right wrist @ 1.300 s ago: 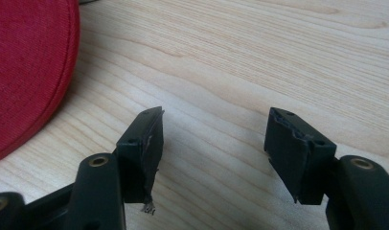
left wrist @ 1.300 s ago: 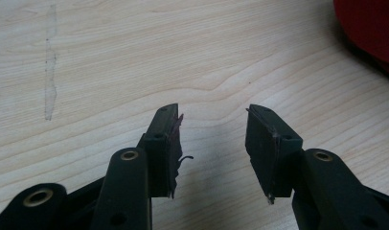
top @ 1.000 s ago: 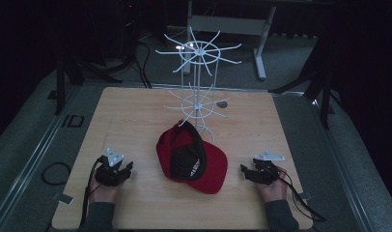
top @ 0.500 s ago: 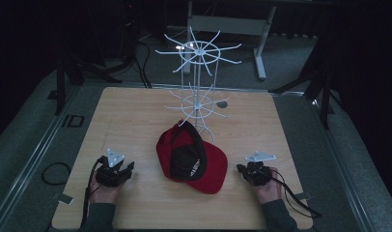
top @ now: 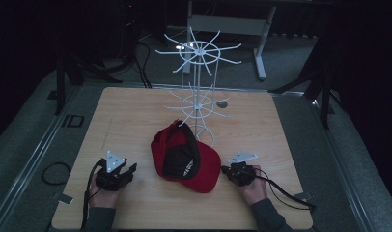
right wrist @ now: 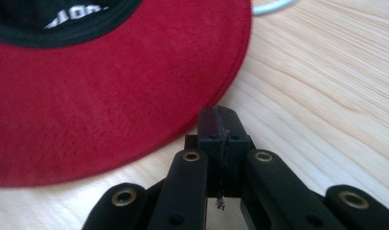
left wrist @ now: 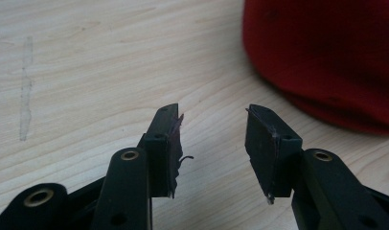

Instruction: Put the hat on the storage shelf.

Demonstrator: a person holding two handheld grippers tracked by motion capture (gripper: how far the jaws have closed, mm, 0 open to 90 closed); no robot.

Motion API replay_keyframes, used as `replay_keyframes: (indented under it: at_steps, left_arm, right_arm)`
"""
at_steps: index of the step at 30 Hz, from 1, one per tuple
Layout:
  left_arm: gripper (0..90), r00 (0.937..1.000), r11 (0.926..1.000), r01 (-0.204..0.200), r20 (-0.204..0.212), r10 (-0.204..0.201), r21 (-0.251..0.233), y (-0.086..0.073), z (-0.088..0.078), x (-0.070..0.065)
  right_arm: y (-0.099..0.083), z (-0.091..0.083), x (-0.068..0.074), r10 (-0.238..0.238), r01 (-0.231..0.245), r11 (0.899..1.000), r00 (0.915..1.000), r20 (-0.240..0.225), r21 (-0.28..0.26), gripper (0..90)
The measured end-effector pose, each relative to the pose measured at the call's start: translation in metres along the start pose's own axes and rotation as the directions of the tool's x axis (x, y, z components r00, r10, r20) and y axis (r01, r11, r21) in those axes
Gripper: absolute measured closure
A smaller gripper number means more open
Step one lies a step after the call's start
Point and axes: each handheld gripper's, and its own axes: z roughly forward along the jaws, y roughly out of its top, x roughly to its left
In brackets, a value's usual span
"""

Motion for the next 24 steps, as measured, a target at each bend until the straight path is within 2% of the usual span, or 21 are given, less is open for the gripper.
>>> replay_keyframes:
  at_steps: [4, 8, 14, 17, 18, 24]
  left_arm:
    - [56.9, 0.9999, 0.9999, 0.007, 0.014, -0.007, -0.015, 0.002, -0.005, 0.001]
    - [57.2, 0.9994, 0.9996, 0.011, 0.034, -0.010, -0.028, 0.004, -0.010, 0.001]
    - [58.2, 0.9979, 0.9992, -0.002, 0.065, 0.004, -0.041, 0.006, -0.018, -0.003]
    - [58.2, 0.9973, 0.9991, -0.016, 0.071, 0.019, -0.039, 0.005, -0.021, -0.004]
    - [58.2, 0.9967, 0.9986, -0.035, 0.072, 0.037, -0.039, 0.004, -0.023, -0.006]
    - [58.1, 0.9951, 0.9987, -0.034, 0.092, 0.037, -0.039, 0.004, -0.026, -0.011]
  right_arm:
    - [0.006, 0.006, 0.012, -0.038, 0.038, 0.999, 0.9988, -0.030, -0.002, 89.9]
    - [0.012, 0.012, 0.019, -0.054, 0.054, 0.999, 0.9974, -0.047, -0.001, 89.8]
    - [0.029, 0.029, 0.036, -0.099, 0.099, 0.995, 0.9919, -0.079, -0.007, 89.8]
    - [0.034, 0.035, 0.042, -0.105, 0.104, 0.994, 0.9904, -0.090, -0.012, 89.8]
    - [0.039, 0.039, 0.046, -0.107, 0.106, 0.994, 0.9898, -0.094, -0.010, 89.8]
    - [0.048, 0.050, 0.056, -0.122, 0.121, 0.992, 0.9874, -0.100, -0.021, 89.8]
